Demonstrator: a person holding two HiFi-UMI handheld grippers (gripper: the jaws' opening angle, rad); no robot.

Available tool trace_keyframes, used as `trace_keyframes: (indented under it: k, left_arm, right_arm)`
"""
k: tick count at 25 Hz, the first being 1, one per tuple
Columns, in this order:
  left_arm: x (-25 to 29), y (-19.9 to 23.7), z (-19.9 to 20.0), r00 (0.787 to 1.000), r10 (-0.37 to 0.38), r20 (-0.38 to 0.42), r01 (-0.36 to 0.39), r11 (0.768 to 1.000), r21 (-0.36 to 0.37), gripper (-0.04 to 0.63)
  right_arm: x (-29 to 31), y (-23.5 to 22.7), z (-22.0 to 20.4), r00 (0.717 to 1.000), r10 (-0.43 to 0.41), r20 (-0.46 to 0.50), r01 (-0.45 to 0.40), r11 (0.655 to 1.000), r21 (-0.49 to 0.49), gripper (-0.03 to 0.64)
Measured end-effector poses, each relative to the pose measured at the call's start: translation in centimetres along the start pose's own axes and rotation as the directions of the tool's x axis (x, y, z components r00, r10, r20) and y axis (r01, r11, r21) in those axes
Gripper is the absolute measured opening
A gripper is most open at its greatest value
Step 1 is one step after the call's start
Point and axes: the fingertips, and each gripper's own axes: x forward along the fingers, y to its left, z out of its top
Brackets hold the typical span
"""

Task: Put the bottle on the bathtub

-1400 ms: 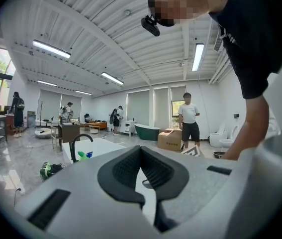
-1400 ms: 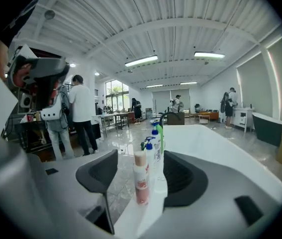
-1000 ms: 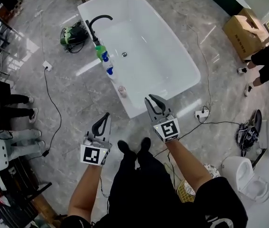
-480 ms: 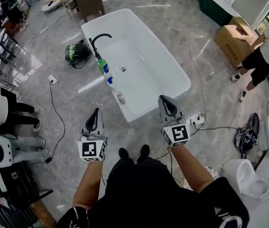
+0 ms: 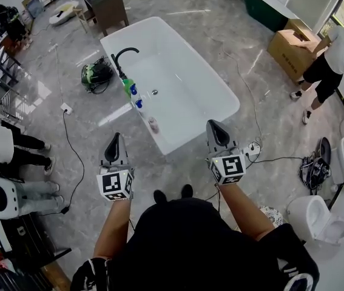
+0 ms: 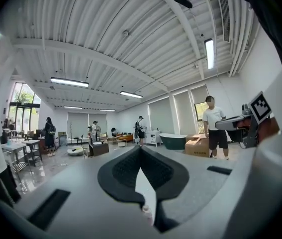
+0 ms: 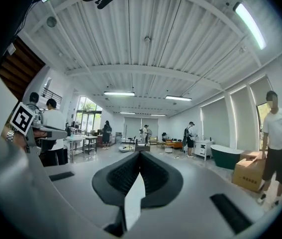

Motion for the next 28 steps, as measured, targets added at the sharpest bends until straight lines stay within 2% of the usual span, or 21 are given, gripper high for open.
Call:
trace_keyframes:
  k: [5, 13, 28]
  left_arm:
    - [0.1, 0.5, -0.5, 1.000, -0.022, -0.009, 0.022, 1.000, 0.000, 0.009]
    - [0.6, 0.1, 0.1, 0.999, -0.045, 0.004, 0.045, 0.999, 0.003, 0.009]
    - [0.5, 0.3, -0.1, 0.999, -0.041, 0.007, 0.041, 0.999, -0.005, 0.009]
  right_arm:
    - [0.1, 1.0, 1.4, 1.000, -0.006, 0.030, 0.007, 1.000, -0.019, 0.008]
    - [-0.2, 1.7, 1.2, 1.000, -0.009, 0.015, 0.009, 1.000, -0.029, 0.008]
    - [0.6, 1.7, 0.6, 1.000, -0.003, 0.008, 0.003, 1.000, -0.017, 0.008]
